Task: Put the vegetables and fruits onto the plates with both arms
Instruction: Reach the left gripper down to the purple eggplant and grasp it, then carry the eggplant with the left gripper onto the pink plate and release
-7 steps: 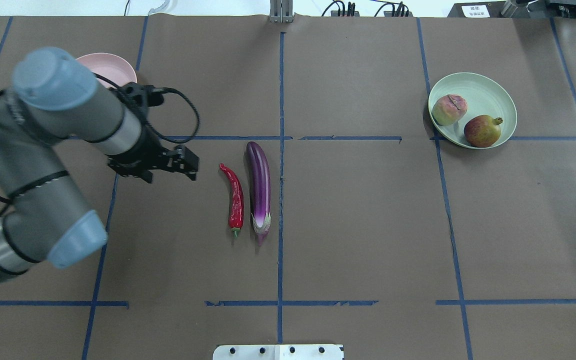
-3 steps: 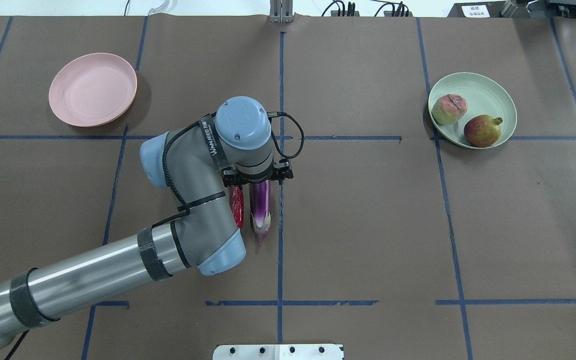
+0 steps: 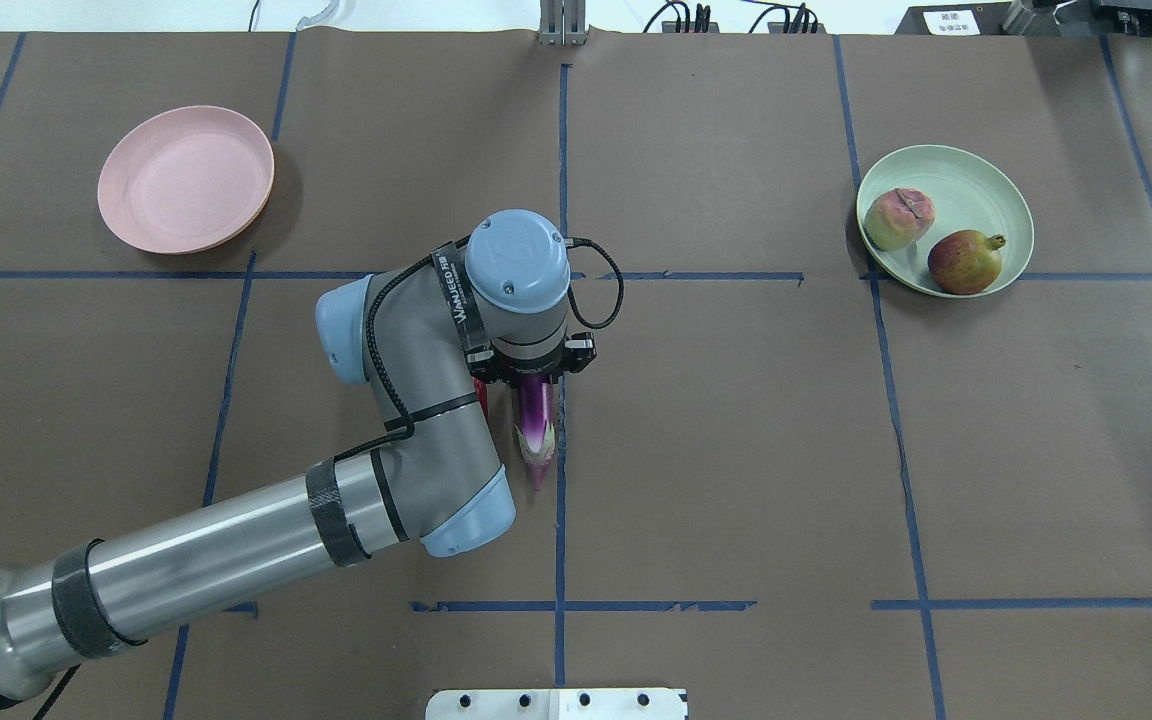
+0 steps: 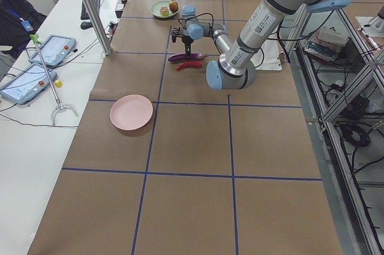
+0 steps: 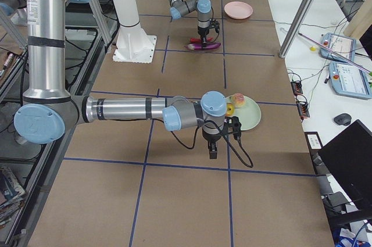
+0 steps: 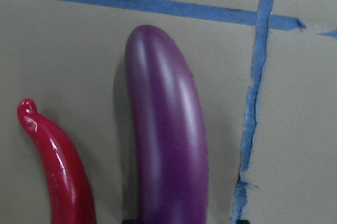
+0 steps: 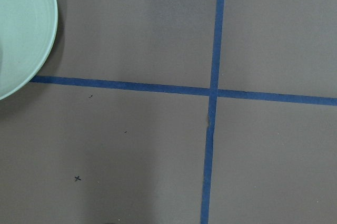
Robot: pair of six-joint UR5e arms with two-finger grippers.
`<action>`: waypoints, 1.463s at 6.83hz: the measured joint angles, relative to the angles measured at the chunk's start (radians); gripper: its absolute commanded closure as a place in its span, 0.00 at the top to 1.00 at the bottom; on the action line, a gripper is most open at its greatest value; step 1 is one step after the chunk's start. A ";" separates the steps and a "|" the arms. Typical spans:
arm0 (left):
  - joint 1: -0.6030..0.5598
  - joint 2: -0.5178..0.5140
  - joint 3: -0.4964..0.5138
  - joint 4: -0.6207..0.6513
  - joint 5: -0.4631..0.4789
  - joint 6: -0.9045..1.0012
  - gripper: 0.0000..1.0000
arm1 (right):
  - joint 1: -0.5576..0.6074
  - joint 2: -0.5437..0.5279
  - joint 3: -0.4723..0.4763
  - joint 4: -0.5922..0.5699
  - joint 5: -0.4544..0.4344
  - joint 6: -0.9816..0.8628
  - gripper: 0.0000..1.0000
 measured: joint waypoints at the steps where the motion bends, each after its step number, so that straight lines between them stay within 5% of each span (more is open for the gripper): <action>1: -0.022 0.002 -0.020 0.004 -0.007 0.001 0.00 | -0.001 0.000 0.000 0.000 0.000 -0.001 1.00; 4: -0.245 0.105 -0.161 0.048 -0.211 0.100 0.00 | -0.002 -0.010 -0.005 0.002 0.002 -0.011 1.00; 6: -0.399 0.207 -0.168 0.051 -0.256 0.330 0.00 | -0.002 -0.016 -0.003 0.004 0.003 -0.013 1.00; 10: -0.486 0.254 0.081 -0.054 -0.243 0.562 0.03 | -0.002 -0.010 0.004 0.004 0.006 -0.003 1.00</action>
